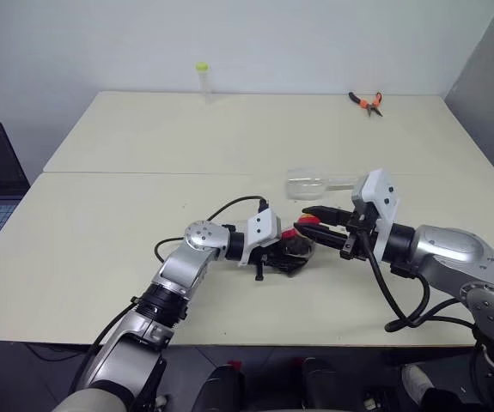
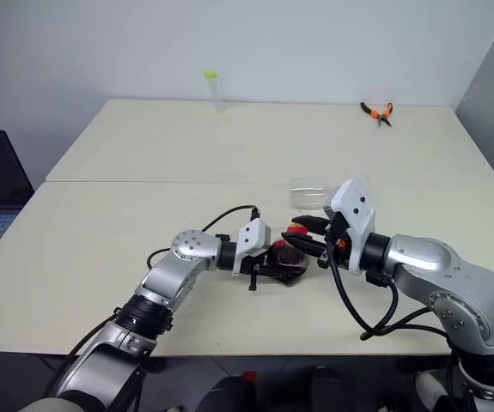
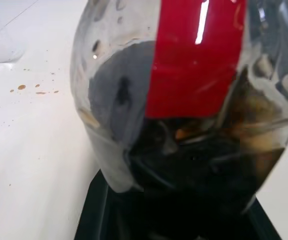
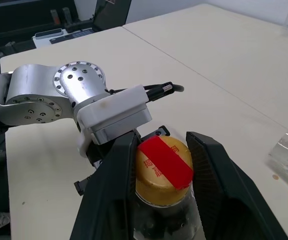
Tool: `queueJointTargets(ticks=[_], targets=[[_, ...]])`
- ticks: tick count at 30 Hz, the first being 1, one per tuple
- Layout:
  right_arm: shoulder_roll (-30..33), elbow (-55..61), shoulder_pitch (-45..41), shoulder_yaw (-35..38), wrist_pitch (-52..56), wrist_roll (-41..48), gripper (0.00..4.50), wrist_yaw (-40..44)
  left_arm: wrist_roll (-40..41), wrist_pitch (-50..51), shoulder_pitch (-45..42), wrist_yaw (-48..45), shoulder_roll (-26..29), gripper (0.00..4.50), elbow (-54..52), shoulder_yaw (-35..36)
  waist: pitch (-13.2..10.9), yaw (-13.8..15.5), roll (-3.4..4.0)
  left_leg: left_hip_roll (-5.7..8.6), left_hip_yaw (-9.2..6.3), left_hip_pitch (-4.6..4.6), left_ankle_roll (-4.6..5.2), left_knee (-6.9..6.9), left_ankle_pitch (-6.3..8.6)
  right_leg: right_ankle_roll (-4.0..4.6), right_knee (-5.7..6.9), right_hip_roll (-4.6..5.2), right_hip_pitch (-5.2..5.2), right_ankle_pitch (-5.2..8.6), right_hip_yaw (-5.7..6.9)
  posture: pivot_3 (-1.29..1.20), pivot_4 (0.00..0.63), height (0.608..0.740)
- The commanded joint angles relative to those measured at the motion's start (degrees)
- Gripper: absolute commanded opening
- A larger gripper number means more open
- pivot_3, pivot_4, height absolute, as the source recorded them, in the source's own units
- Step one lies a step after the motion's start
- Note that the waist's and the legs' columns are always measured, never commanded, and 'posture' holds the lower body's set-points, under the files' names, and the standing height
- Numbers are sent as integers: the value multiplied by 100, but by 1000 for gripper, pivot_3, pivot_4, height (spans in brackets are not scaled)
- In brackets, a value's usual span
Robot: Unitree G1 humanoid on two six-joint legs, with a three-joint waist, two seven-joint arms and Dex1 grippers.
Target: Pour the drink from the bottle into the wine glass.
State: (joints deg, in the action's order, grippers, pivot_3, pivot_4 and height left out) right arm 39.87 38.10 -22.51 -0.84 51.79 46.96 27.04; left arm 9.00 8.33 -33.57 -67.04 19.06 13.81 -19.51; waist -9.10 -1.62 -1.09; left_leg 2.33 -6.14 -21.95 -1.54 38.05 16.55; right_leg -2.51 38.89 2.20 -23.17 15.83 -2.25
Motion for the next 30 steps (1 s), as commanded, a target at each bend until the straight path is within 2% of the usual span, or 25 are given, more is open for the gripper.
queueJointTargets(ticks=[1,4,7,10,12,15,18,20,27,29,30], targets=[[351,-374,-168,-69,-324,-413,1210,592,144,-6,9,-97,-16,929,-326,44,0,0,0,1,1,0,0,0,0,0,0,0,0,0,-1,0,150,740],[957,-1077,-513,-603,-1079,-1174,1210,1696,286,75,61,-263,-2,851,-525,32,-2,-4,3,2,6,3,1,1,0,-1,0,-1,0,0,-3,0,150,740],[1526,-2268,-1399,-1390,-2190,-2130,1210,3253,412,221,111,-444,64,771,-789,0,-5,-28,8,0,10,5,1,0,1,-1,-1,-3,0,1,-4,0,150,740],[1792,-3369,-2283,-2101,-3587,-3133,1210,4540,442,268,164,-525,126,759,-972,-45,-6,-38,9,-3,11,9,1,-5,1,-1,-3,-7,0,1,-3,0,150,740],[1762,-3799,-2674,-2342,-4311,-3532,1210,5005,439,305,195,-528,154,756,-1041,-57,-6,-50,9,-6,13,11,1,-6,1,-1,-4,-8,-2,1,-4,0,150,740],[1631,-3783,-2826,-2297,-4423,-3391,1210,5330,410,328,225,-457,151,756,-1045,-35,-6,-54,8,-10,11,11,-1,-6,0,-1,-4,-5,-2,1,-5,0,150,740],[1658,-2926,-2637,-1800,-2855,-2122,1210,5243,358,297,266,-337,130,756,-995,13,-6,-43,9,-13,9,10,-2,-6,-1,1,-3,7,-4,0,-7,0,150,740],[1621,-2404,-2372,-1289,-1854,-1306,1210,4808,320,267,286,-272,109,755,-970,27,-8,2,8,-13,-1,2,-4,-5,-2,2,-3,11,-7,0,-3,0,150,740],[1147,-944,-934,658,-73,469,3633,2661,303,196,316,-171,16,742,-906,0,-13,113,9,5,-6,-15,-3,5,-1,2,-7,38,-8,-1,1,0,150,740],[707,-415,-419,1247,147,920,4345,1599,288,160,291,-148,-21,742,-838,3,-14,118,7,4,-6,-15,-2,3,-1,2,-7,38,-8,-1,1,0,150,740],[499,-124,-133,1427,202,960,4500,1105,277,137,275,-140,-36,742,-794,4,-14,136,8,4,-4,-15,-2,6,-1,2,-2,38,-8,-1,0,0,150,740]])
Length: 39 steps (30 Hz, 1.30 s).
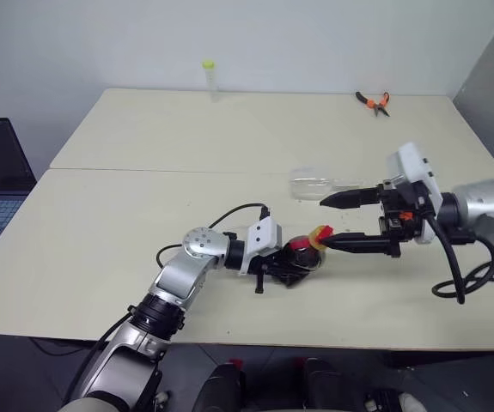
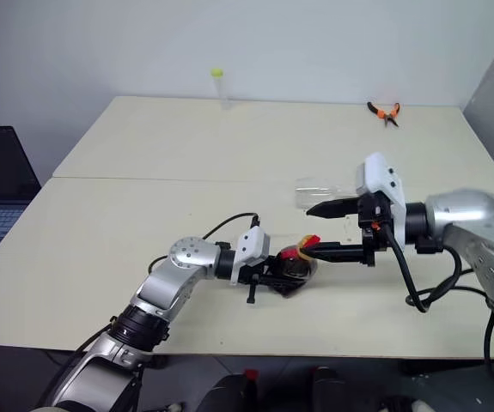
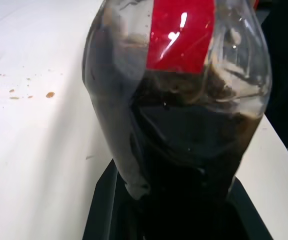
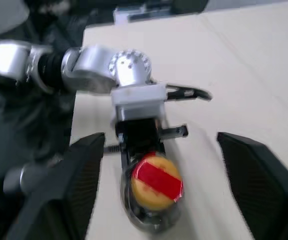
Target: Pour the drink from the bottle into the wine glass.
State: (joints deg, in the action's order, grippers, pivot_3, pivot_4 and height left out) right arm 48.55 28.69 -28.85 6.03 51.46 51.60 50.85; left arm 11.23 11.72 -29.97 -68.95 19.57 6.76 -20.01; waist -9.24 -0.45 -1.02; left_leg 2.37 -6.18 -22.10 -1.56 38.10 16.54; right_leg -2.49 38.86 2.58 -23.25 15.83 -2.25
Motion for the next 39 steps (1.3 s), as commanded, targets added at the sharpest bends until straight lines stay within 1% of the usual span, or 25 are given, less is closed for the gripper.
queueJointTargets(ticks=[1,4,6,8,10,17,28,33,36,39], targets=[[-565,1112,778,846,268,493,4500,-1735,47,-224,-98,50,-98,741,-52,55,1,28,0,0,-5,0,0,-3,0,0,0,1,1,0,-1,0,150,740],[-1148,1770,1327,772,291,259,4500,-2920,41,-281,-146,35,-121,741,38,55,1,22,2,-1,-2,0,0,-1,0,-1,2,-2,0,1,-2,0,150,740],[-1518,2040,1584,663,248,166,4500,-3528,34,-314,-189,33,-142,740,105,51,1,11,2,-1,7,7,1,-2,0,-2,6,-8,0,1,-4,0,150,740],[-1818,2229,1777,552,201,73,4500,-3963,26,-357,-221,18,-153,740,171,46,1,12,2,-3,2,8,1,-3,0,-2,7,-14,2,1,1,0,150,740],[-2010,2358,1977,422,173,54,4500,-4197,25,-400,-258,-16,-164,740,230,31,1,9,2,-4,0,9,0,-4,0,-2,7,-34,2,1,0,0,150,740],[-1964,2379,2297,157,119,140,4500,-4176,-7,-493,-373,-61,-209,739,409,35,1,-8,3,-4,4,11,1,-4,0,-2,5,-39,4,1,0,0,150,740],[-2164,2381,2393,155,-113,419,4500,-4311,-26,-482,-332,-30,-194,739,372,64,1,-71,2,-4,3,11,2,-5,0,-2,5,-40,4,1,0,0,150,740],[-2015,2359,2542,77,-95,345,4500,-4246,-30,-461,-309,-12,-183,739,345,81,1,-83,2,-4,2,11,2,-5,0,-2,5,-40,5,1,1,0,150,740],[-1923,2328,2599,19,-107,282,3897,-4237,-31,-465,-310,-7,-181,739,343,80,1,-104,2,-4,2,12,2,-5,0,-2,5,-40,5,2,0,0,150,740],[-1918,2296,2626,-7,-153,239,2817,-4255,-25,-458,-311,3,-186,739,333,85,1,-107,2,-5,0,12,2,-6,0,-2,6,-41,5,2,1,0,150,740]])
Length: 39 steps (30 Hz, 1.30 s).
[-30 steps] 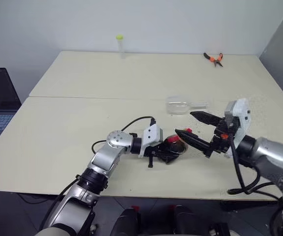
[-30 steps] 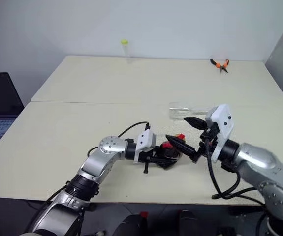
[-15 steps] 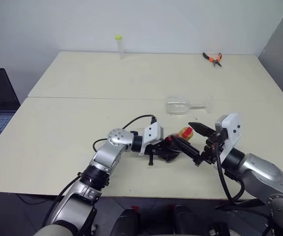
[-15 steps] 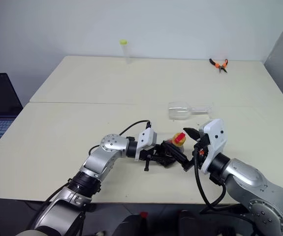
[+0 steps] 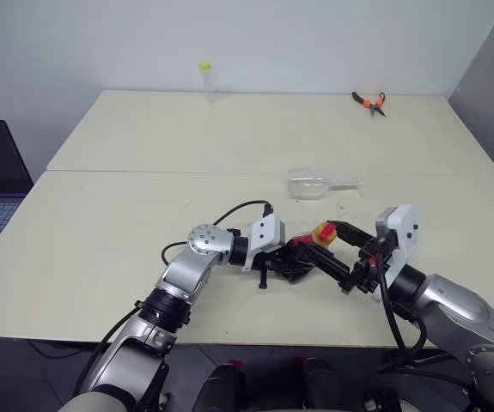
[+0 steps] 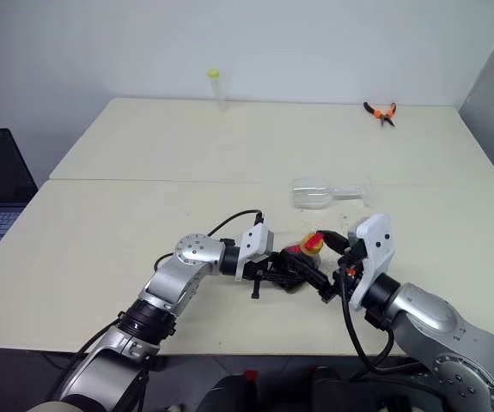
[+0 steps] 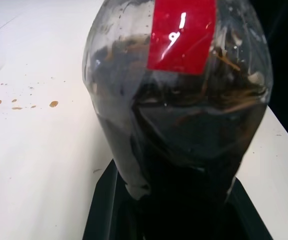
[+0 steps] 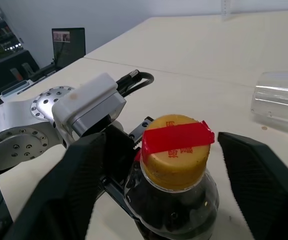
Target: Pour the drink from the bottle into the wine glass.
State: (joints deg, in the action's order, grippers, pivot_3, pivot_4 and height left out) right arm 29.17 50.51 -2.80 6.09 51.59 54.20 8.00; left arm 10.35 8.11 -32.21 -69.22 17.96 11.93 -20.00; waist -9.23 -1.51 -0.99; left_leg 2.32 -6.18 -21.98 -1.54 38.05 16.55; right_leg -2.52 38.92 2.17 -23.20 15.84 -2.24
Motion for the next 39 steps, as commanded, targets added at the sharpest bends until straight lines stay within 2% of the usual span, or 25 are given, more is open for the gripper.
queueJointTargets(ticks=[1,4,13,19,20,35,37,39], targets=[[11,107,22,-15,-185,-30,2479,26,64,-95,-88,33,-26,739,-187,86,0,0,0,0,0,0,0,0,0,0,0,0,0,0,0,0,150,740],[-62,106,23,48,-274,105,1425,61,62,-93,-76,37,-25,739,-200,81,0,0,0,1,1,0,0,0,0,0,0,0,0,0,-1,0,150,740],[-216,115,26,38,-445,240,1398,77,64,-74,-60,42,-16,738,-221,88,0,0,0,0,0,0,0,0,0,0,0,0,0,0,-1,0,150,740],[-174,171,-82,-68,-413,289,3486,38,63,-55,-52,60,-5,738,-228,100,0,-2,0,0,1,0,0,0,0,0,0,0,0,0,-1,0,150,740],[-176,167,-112,-71,-418,278,3532,18,62,-55,-48,60,-2,738,-229,101,0,-3,0,0,1,0,0,0,0,0,0,0,0,0,-1,0,150,740],[-68,58,43,-38,-562,66,3532,10,83,-38,-34,86,24,738,-258,89,0,-2,0,0,1,0,0,0,0,0,0,0,0,0,-1,0,150,740],[-48,33,96,-45,-610,-14,3146,39,85,-31,-27,87,26,738,-269,88,0,-2,0,0,1,0,0,0,0,0,0,1,0,0,-1,0,150,740],[-37,9,130,-38,-659,-61,2567,73,84,-26,-20,90,27,738,-280,85,0,-2,0,1,0,0,0,0,0,0,0,0,0,0,-1,0,150,740]])
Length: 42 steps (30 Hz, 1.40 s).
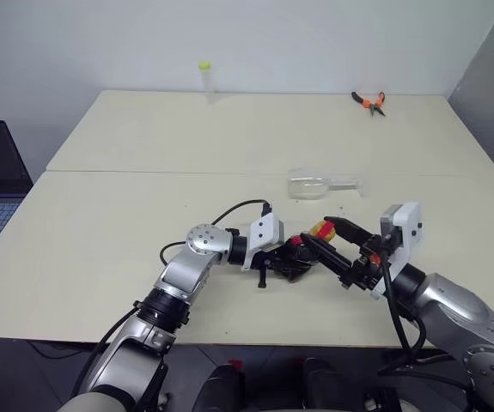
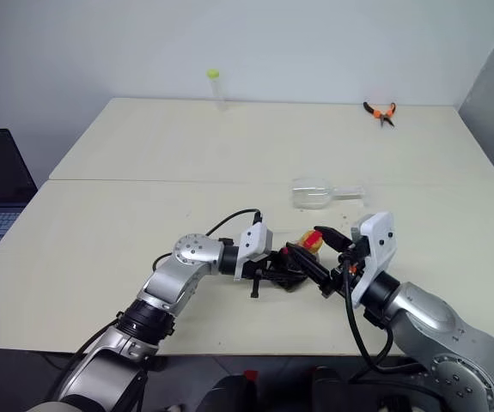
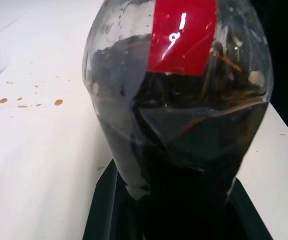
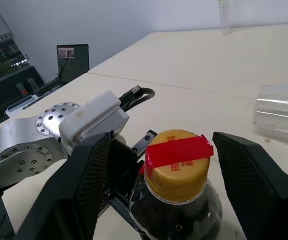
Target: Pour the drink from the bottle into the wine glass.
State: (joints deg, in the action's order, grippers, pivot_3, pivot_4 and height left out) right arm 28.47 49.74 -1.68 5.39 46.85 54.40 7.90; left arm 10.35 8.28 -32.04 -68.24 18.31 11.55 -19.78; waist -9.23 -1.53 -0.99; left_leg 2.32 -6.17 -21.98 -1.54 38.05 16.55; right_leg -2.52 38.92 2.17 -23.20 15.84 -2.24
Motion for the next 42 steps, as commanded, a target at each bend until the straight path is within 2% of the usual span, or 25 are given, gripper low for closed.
queueJointTargets(ticks=[1,3,4,9,11,14,16,18,20,22,25,27,31,33,34,36,38,40,42], targets=[[35,70,28,43,-210,-95,2263,103,83,-42,-32,-7,-8,738,-248,61,0,0,0,0,1,0,0,0,0,0,0,0,0,0,-1,0,150,740],[35,27,34,76,-253,-112,1487,157,85,-35,-22,-3,-9,738,-258,59,0,0,0,0,1,0,0,0,0,0,0,0,0,0,0,0,150,740],[37,14,35,84,-265,-119,1251,180,86,-33,-19,-2,-9,738,-261,59,0,-1,0,0,0,1,0,0,0,0,0,0,0,0,0,0,150,740],[405,-315,-141,326,-327,-122,1253,730,96,-3,45,15,-19,738,-345,38,0,-1,0,1,1,1,0,1,0,0,0,0,1,0,-1,0,150,740],[832,-648,-356,466,-354,-178,1253,1269,101,11,51,13,-24,738,-364,31,0,-2,0,2,4,2,0,1,0,0,0,0,2,0,-2,0,150,740],[1904,-1467,-910,457,-425,-382,1253,2732,123,38,44,-23,-24,737,-398,20,-2,-2,1,4,10,5,2,3,0,0,-1,0,5,0,-4,0,150,740],[2620,-2256,-1507,94,-633,-761,1253,3840,136,54,37,-42,-24,737,-413,8,-4,-4,0,0,8,5,3,2,1,0,-5,-3,7,0,0,0,150,740],[3231,-3416,-2553,-830,-1247,-1685,1253,5257,174,110,94,-98,9,735,-541,-31,-7,-37,4,1,11,9,3,1,1,0,-6,-5,9,0,1,0,150,740],[3325,-4327,-3456,-1641,-1858,-2488,1253,6119,185,147,143,-103,22,720,-623,-60,-10,-69,2,-1,21,13,3,-3,1,0,-4,-4,7,0,-8,0,150,740],[3187,-4865,-4012,-2066,-2192,-2858,1253,6572,179,166,189,-66,26,720,-680,-76,-11,-89,1,-8,21,17,3,-7,1,0,-4,-12,5,0,-8,0,150,740],[3033,-4794,-4325,-2109,-1794,-2565,1253,6791,191,221,237,9,23,720,-744,-67,-12,-46,0,-9,9,5,1,-8,-1,1,-7,-5,-2,0,0,0,150,740],[2929,-4292,-4173,-1698,-1154,-1903,1985,6508,191,235,282,69,32,720,-777,-63,-13,-15,0,-6,9,-3,-3,-3,-2,2,-14,10,-3,-1,-1,0,150,740],[2787,-3473,-3740,-981,-454,-1289,3394,5942,188,225,320,146,54,718,-800,-56,-13,39,0,4,5,-8,-3,6,-2,2,-11,42,-3,-1,0,0,150,740],[2675,-2900,-3438,-452,-14,-752,4119,5456,180,214,324,200,38,712,-787,-31,-13,54,0,5,3,-9,-2,4,-1,2,-10,41,-3,-1,2,0,150,740],[2502,-2462,-3145,0,204,-307,4476,4928,172,195,322,253,13,697,-748,1,-13,56,0,4,1,-8,-2,4,-1,2,-9,41,-3,-1,3,0,150,740],[2176,-1706,-2515,657,404,165,4500,4019,162,167,317,357,-48,690,-662,55,-12,83,-2,0,-8,-10,-2,1,-1,2,-12,39,0,-1,2,0,150,740],[1791,-1113,-1990,941,424,281,4500,3184,144,142,308,393,-91,690,-601,50,-11,118,-2,1,-8,-14,-2,1,-1,2,-10,39,-2,-1,1,0,150,740],[1426,-707,-1700,893,351,113,4500,2498,135,120,298,403,-118,690,-558,34,-11,118,-2,4,-1,-13,-1,7,-1,1,-5,40,-3,-1,0,0,150,740],[928,-490,-1573,568,127,-508,4500,1688,136,107,267,407,-163,690,-502,15,-11,111,-1,6,6,-1,-1,7,-1,0,3,38,2,-1,-2,0,150,740]])
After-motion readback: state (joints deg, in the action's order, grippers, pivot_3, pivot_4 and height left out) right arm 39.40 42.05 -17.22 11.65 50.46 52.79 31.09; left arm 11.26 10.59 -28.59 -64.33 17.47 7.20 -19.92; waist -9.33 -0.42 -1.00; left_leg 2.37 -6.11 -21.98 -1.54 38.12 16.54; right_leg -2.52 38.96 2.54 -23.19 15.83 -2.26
